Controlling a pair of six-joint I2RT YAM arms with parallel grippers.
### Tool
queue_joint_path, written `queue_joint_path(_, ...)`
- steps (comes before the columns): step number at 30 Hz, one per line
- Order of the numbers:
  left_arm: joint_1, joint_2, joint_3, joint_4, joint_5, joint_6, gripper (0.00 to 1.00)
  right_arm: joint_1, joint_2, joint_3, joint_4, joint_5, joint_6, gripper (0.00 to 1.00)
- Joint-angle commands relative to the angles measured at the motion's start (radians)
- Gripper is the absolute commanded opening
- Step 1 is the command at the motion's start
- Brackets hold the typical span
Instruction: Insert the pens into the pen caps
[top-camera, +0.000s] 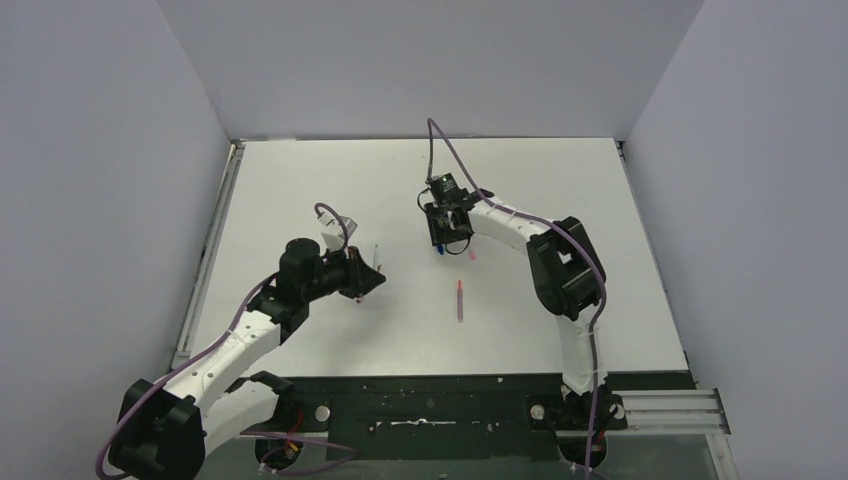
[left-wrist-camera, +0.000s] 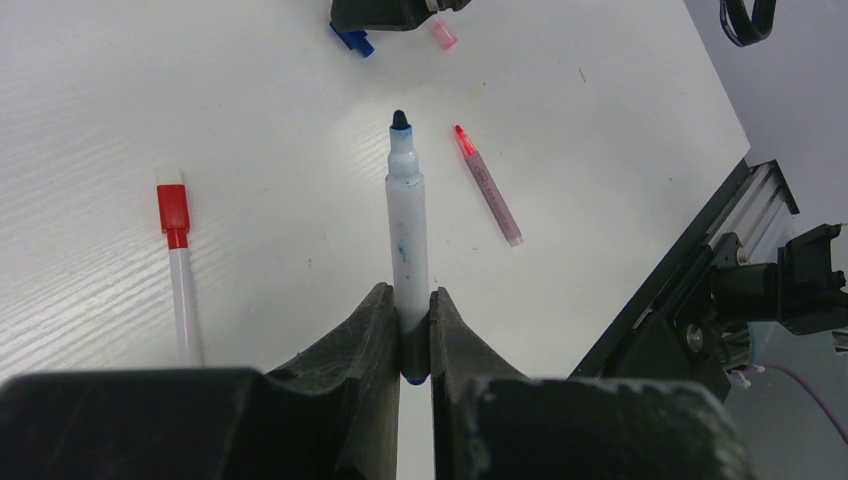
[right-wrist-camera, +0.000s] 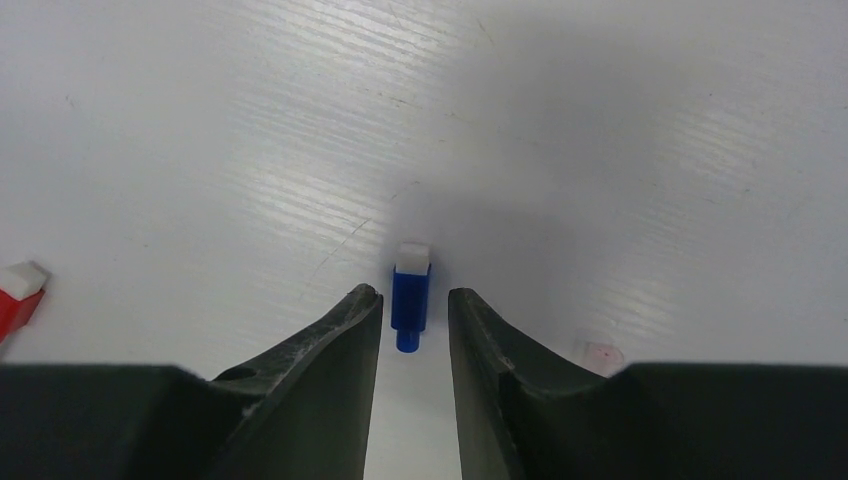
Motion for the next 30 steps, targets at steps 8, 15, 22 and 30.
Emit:
queue_joint_path(8,-0.012,-0.017,0.055,0.003,-0.008,0.02,0.0,0.006,0.038,0.036,0.032,0.017,-0.023,0.3)
queue_joint_path(15,-0.015,-0.019,0.053,0.004,-0.003,0.018,0.0,0.007,0.036,0.015,0.045,-0.001,-0.021,0.0)
queue_joint_path(22,-0.015,-0.036,0.018,0.119,0.079,-0.024,0.0,0.011,-0.191,-0.109,0.199,-0.071,0.039,0.0)
queue_joint_path(30,-0.017,-0.054,-0.065,0.37,0.125,-0.157,0.0,0.09,-0.555,-0.339,0.649,-0.18,0.218,0.0)
